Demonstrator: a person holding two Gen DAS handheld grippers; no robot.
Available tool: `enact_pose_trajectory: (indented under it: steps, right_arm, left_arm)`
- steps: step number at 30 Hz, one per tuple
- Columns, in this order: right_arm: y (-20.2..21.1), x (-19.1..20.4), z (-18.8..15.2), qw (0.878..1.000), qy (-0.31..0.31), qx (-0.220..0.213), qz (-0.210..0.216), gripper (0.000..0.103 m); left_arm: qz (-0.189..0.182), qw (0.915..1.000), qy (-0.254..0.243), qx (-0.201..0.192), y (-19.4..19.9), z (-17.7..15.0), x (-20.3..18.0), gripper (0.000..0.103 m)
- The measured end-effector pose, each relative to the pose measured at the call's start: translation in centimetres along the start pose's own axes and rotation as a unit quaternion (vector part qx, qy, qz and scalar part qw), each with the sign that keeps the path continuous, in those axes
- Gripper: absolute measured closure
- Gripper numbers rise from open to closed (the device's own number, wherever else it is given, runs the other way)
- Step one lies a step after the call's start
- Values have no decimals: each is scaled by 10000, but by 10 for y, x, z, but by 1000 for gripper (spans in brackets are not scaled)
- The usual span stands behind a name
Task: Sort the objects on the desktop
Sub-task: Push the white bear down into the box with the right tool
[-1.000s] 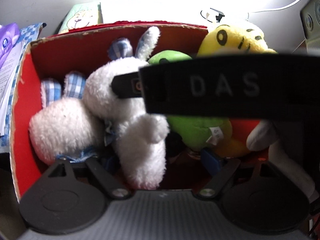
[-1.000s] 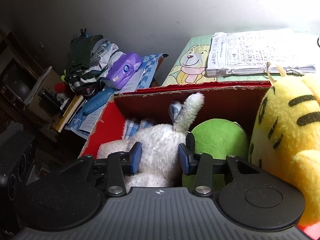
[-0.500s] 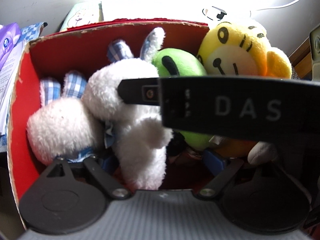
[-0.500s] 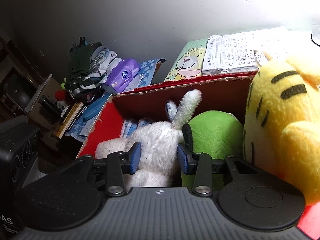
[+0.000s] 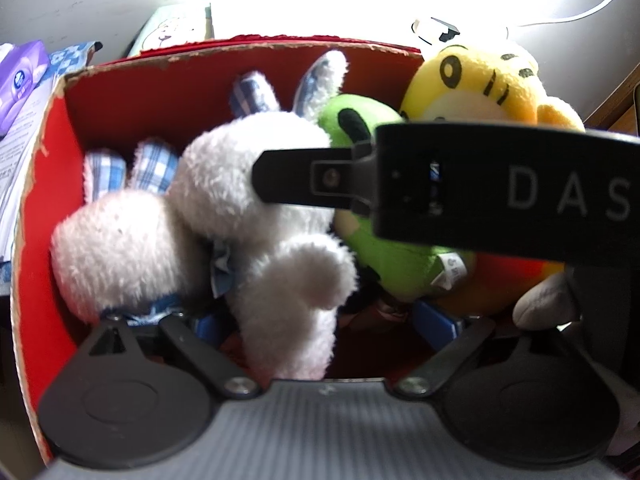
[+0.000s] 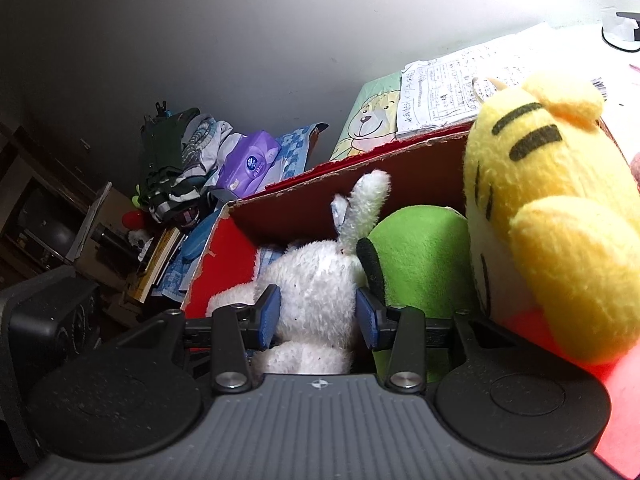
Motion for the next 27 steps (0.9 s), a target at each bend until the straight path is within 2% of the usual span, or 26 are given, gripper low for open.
enact_pose_trajectory:
  steps: [6,27]
  right_arm:
    - [0,5,-4,9996,250,-42,-113,61]
    - [4,6,-11,9991,388,-32,-141,61]
  left_arm:
    - [-4,10000,50,-51,0,-2,2,6]
    - [-14,9999,97,-104,2,-7,6,1]
Point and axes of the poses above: each gripper's, at about its wrist camera, not at the fingertips, and y roughly against the way its jaws point, x to its left, z to its top, the point moved 2 cm from there along -y, roughly the way its jaws point, and after that the axes turned 3 degrees about z, right-handed, at the moved point
